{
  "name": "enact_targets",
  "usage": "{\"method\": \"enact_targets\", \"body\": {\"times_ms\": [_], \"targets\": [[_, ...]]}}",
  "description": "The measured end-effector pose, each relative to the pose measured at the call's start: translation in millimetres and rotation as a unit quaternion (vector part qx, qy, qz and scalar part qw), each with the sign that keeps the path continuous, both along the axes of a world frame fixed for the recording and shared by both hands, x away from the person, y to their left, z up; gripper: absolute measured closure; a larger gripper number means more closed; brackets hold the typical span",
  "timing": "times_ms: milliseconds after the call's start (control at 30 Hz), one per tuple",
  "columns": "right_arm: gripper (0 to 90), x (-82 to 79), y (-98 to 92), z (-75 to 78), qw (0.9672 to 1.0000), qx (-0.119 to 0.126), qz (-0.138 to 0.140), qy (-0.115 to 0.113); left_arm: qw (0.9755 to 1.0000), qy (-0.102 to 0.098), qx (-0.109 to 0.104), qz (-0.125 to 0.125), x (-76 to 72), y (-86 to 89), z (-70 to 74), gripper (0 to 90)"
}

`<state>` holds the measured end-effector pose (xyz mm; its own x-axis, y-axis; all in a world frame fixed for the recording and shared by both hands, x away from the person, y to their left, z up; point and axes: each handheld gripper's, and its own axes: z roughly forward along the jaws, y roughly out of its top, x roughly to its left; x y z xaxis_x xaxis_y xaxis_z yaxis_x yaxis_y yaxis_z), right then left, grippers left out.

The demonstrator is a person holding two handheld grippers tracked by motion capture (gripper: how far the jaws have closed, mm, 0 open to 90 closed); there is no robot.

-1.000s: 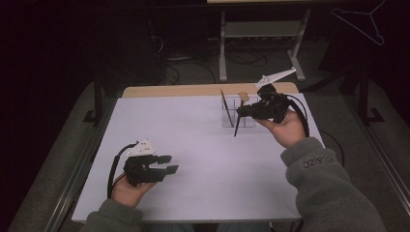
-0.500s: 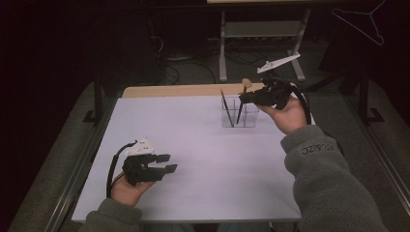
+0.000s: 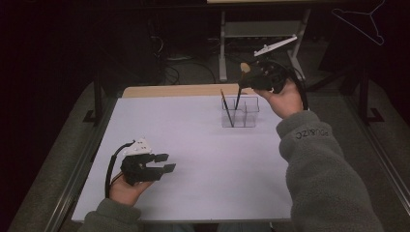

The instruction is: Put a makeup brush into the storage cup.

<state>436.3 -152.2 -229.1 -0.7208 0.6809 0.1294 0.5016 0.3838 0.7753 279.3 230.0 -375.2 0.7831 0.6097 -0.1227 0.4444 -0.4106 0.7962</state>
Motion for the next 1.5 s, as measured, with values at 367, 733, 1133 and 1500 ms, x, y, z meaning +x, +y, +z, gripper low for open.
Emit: {"method": "enact_targets", "body": {"times_ms": [367, 733, 1133, 1500], "targets": [[82.4, 34.8, 11.3, -9.4, 0.9991, -0.01, -0.041, 0.001, 1.0, 0.001, -0.005, 0.001, 0.7, 1.7, -1.7, 50.5], [82.4, 55.9, 29.0, -36.8, 0.9972, -0.04, -0.063, 0.002, 1.0, 0.001, 0.005, -0.004, 0.7, 4.9, -0.8, 50.2], [82.4, 62.5, 39.2, -55.7, 0.9958, -0.061, -0.066, 0.014, 1.0, 0.002, 0.0, 0.0, -0.3, 7.3, -0.3, 49.9], [82.4, 63.5, 39.0, -70.5, 0.9949, -0.074, -0.063, 0.029, 1.0, 0.002, -0.002, 0.001, -0.5, 7.0, -0.2, 49.8]]}}
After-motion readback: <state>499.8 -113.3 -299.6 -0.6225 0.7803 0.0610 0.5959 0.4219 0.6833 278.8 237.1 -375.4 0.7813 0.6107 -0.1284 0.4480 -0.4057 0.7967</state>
